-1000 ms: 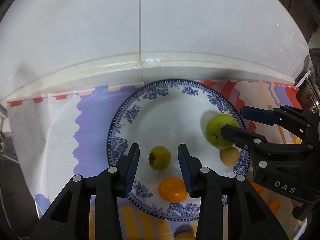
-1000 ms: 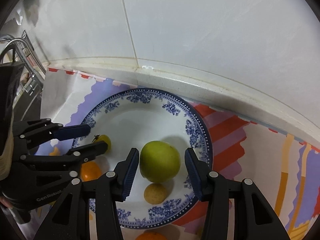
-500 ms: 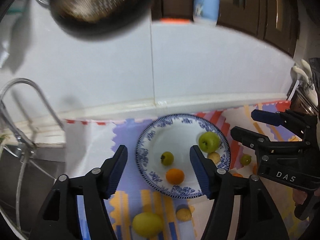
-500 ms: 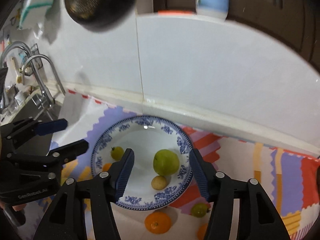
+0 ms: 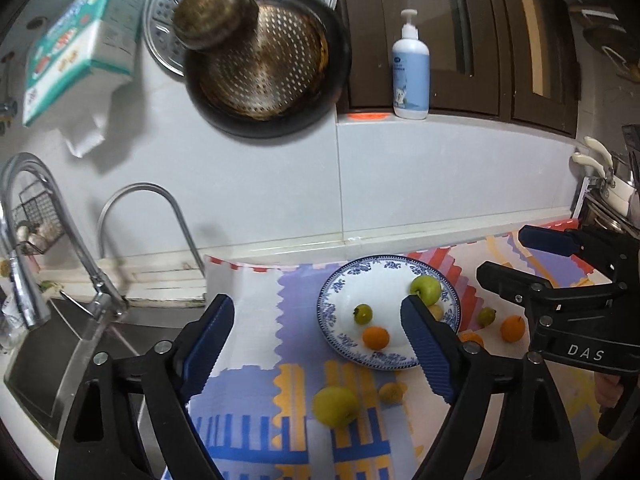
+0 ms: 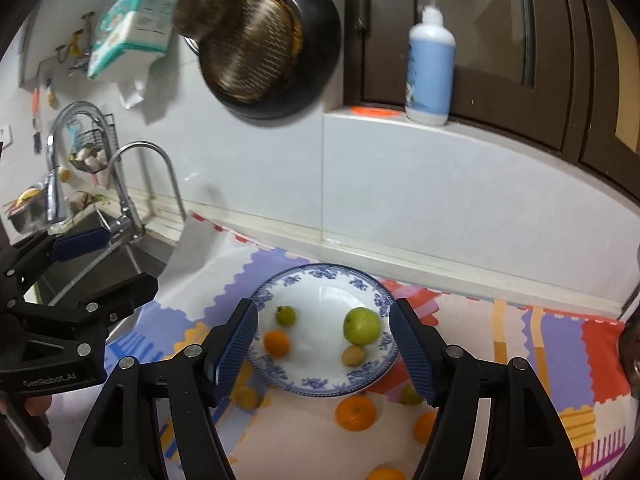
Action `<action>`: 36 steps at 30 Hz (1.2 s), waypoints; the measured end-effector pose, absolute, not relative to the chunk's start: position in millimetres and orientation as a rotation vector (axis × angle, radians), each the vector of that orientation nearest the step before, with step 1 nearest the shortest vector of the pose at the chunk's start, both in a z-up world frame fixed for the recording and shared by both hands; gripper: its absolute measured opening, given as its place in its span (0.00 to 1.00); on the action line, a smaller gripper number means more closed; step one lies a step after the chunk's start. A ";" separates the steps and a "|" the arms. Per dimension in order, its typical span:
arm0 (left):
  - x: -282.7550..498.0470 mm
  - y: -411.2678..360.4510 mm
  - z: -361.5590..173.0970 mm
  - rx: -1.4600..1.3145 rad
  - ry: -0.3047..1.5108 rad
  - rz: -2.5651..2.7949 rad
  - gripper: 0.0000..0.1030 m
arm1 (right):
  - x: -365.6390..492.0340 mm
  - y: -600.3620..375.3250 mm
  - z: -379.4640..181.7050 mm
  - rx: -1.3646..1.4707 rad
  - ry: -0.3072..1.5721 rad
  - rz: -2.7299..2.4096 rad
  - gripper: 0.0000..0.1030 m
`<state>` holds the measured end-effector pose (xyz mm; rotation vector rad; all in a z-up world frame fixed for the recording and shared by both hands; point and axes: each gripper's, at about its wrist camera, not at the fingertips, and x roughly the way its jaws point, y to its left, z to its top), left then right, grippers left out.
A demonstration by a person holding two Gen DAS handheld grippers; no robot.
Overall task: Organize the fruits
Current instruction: 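Raise both open grippers away from the plate, then grasp the yellow-green pear with the left gripper while the right gripper grasps a small brown fruit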
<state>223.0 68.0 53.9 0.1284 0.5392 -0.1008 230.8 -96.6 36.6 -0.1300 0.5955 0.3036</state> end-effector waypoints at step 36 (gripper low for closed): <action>193.8 110.1 -42.7 0.263 0.578 -0.303 0.83 | 182.0 -28.9 -41.8 -0.312 0.595 0.356 0.66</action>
